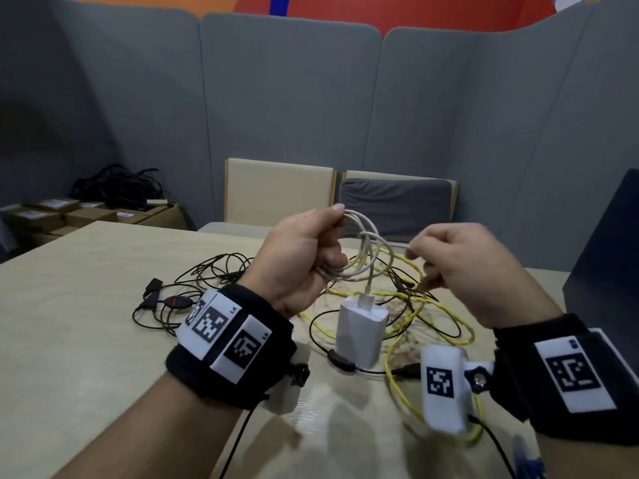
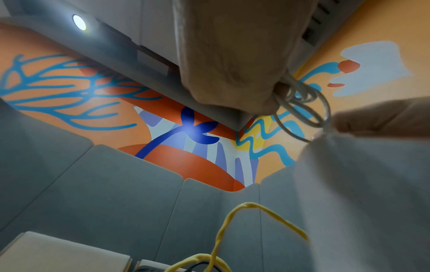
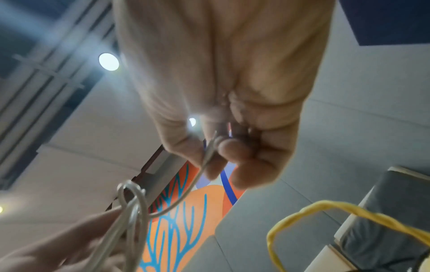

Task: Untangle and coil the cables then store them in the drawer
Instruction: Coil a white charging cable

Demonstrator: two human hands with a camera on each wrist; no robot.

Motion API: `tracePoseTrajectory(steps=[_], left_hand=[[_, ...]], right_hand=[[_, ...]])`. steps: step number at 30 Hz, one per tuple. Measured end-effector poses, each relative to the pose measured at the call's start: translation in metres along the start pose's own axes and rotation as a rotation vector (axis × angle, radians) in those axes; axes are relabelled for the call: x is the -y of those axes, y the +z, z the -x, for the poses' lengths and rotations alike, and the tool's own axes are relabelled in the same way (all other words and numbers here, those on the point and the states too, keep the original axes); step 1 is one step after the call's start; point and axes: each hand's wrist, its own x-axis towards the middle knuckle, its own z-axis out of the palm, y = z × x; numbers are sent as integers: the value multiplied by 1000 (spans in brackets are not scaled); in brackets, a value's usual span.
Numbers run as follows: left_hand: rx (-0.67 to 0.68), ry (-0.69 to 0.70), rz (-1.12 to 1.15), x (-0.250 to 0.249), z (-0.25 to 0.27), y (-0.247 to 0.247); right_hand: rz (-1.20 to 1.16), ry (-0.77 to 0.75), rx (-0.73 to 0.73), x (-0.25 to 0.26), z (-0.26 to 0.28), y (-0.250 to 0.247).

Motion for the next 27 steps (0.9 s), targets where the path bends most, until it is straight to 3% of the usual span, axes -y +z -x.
tracePoseTrajectory(steps=[4,8,10,14,16,21,24,27], left_hand=[[-66,-14,39,-1,-2,-1],[-150,10,100,-2,-7,-5],[-174,31,60,0,-8,-7],[-168,49,-59,5,-7,-7],[-166,64,-97,4,-5,-6],[-99,124,-156,1,1,4],[-78,153,-146,-1,4,8],[-68,144,-161,-2,6,10]], right_hand=[[-273,-25,-267,-1,-6,-7],[-566,-110,-375,13,-4,-19],[-653,-219,-304,23,2,-20],[-771,-373,-22,45,17,-9],[-698,-428,25,50,22,-2],[-140,-501,9,45,25,17],[149,-576,-137,36,23,35],[47,-516,-328,29,16,34]])
